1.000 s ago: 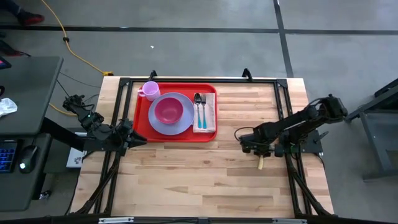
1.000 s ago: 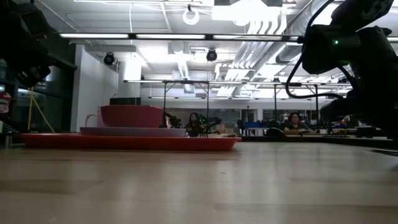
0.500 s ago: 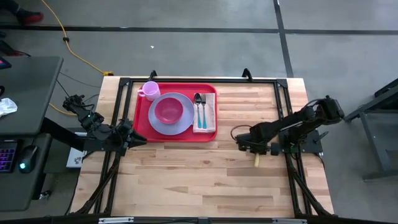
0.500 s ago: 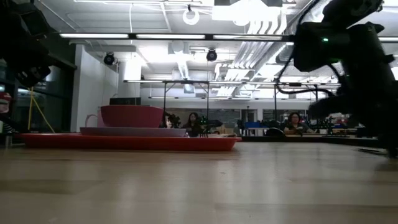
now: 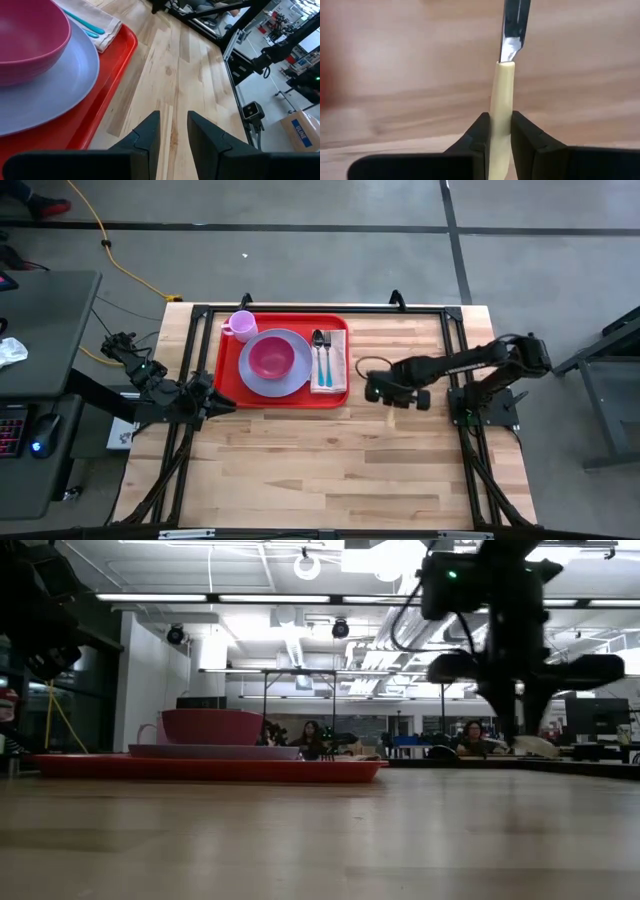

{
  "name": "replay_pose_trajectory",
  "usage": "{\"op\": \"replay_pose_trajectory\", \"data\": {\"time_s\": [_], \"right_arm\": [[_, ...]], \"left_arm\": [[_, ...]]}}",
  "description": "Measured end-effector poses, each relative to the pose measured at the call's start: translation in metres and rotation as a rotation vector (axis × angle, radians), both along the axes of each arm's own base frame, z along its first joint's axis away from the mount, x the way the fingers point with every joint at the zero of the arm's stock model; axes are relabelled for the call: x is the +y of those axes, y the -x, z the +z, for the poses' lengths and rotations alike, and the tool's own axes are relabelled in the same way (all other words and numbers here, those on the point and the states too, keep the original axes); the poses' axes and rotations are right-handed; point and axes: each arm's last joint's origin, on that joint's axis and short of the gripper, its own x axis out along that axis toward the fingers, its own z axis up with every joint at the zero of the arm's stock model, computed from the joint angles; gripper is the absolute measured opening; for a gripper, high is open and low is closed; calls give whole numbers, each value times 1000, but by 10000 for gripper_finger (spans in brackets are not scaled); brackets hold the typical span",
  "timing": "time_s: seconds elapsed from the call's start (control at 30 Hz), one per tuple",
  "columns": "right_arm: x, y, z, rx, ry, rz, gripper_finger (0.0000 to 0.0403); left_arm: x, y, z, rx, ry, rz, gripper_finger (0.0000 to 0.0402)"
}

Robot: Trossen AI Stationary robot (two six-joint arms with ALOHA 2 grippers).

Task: Set up tray
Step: Put the yellow knife on the brown napkin beside the blue fork on the red tray

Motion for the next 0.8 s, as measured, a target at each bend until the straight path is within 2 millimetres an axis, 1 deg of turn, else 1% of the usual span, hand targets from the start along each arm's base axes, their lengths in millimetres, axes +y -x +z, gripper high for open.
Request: {"op": "replay_pose_trajectory", "data": {"time_s": [0.23, 0.33, 0.53, 0.67, 0.8], "right_arm": [[-25, -22, 33, -129, 98, 40, 41], [-34, -33, 44, -160, 143, 68, 36], [-57, -61, 52, -186, 180, 151, 36], [-76, -81, 54, -196, 202, 199, 39], [-98, -96, 59, -219, 216, 225, 37]], "left_arm": [[0, 0, 0, 0, 0, 0, 129], [0, 0, 0, 0, -1, 1, 129], [0, 0, 0, -2, -1, 6, 129], [0, 0, 0, -2, 2, 7, 129], [0, 0, 0, -3, 2, 7, 129]]}}
